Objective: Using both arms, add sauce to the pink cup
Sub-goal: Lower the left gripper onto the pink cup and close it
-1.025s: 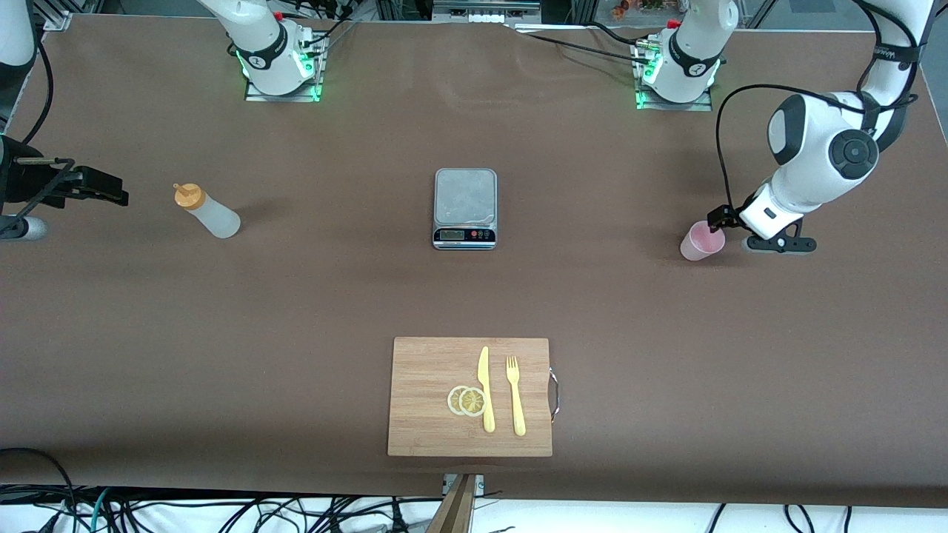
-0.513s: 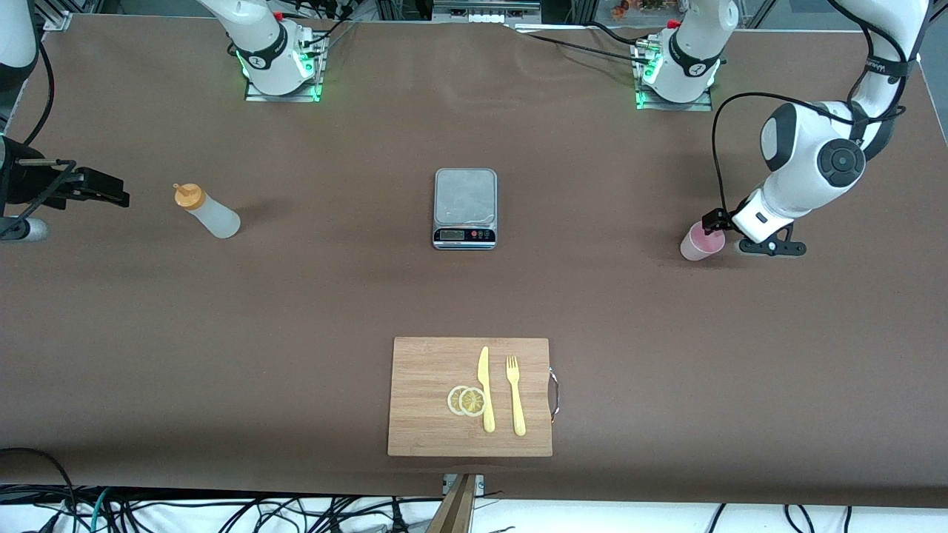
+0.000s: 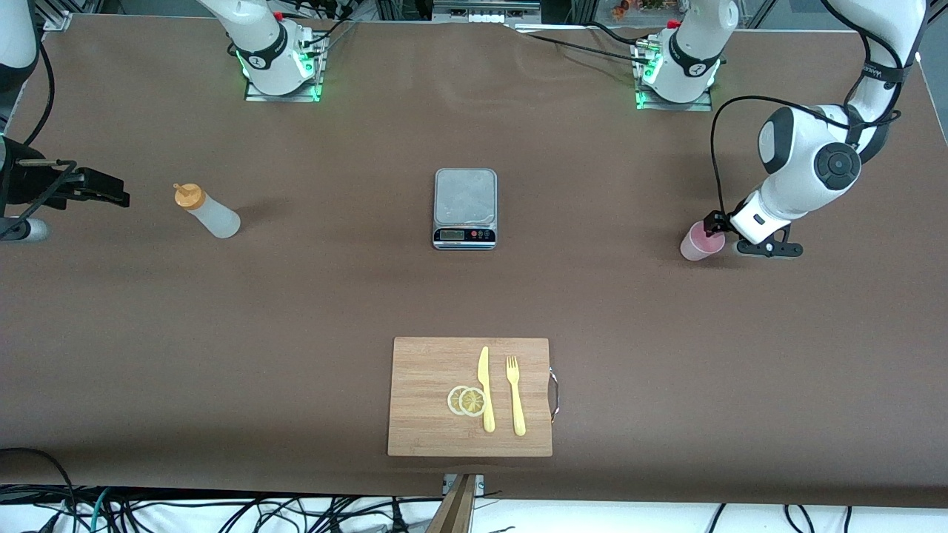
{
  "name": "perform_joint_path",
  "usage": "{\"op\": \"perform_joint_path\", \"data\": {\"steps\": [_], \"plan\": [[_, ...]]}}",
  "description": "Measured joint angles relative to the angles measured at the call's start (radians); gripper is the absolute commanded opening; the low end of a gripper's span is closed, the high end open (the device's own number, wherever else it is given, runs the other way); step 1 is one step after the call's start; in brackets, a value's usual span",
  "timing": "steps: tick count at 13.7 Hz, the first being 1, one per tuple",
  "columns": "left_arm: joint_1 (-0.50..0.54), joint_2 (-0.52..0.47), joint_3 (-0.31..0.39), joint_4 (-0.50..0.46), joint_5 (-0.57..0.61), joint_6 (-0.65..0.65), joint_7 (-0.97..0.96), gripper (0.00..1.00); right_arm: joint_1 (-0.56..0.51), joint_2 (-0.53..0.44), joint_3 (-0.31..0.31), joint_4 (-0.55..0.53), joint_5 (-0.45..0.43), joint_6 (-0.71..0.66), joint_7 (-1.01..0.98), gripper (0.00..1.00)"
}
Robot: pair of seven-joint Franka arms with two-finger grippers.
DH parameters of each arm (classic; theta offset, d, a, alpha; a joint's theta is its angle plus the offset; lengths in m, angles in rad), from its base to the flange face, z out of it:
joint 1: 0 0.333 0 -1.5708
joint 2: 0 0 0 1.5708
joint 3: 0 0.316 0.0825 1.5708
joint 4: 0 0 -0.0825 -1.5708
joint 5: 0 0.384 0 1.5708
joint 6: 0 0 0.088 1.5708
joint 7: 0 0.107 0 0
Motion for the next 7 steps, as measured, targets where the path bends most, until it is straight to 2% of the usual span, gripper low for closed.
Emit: {"op": "perform_joint_path", "data": {"steps": [3,7], "plan": [[0.0,0.002,0.0,0.0,0.0,0.0,0.0,0.0,0.0,0.0,0.0,0.0,0.0,0.0,0.0,1.0],[0.0,0.002,-0.003,0.001,0.0,0.002,0.0,0.0,0.0,0.0,0.0,0.0,0.0,0.0,0.0,1.0]]}}
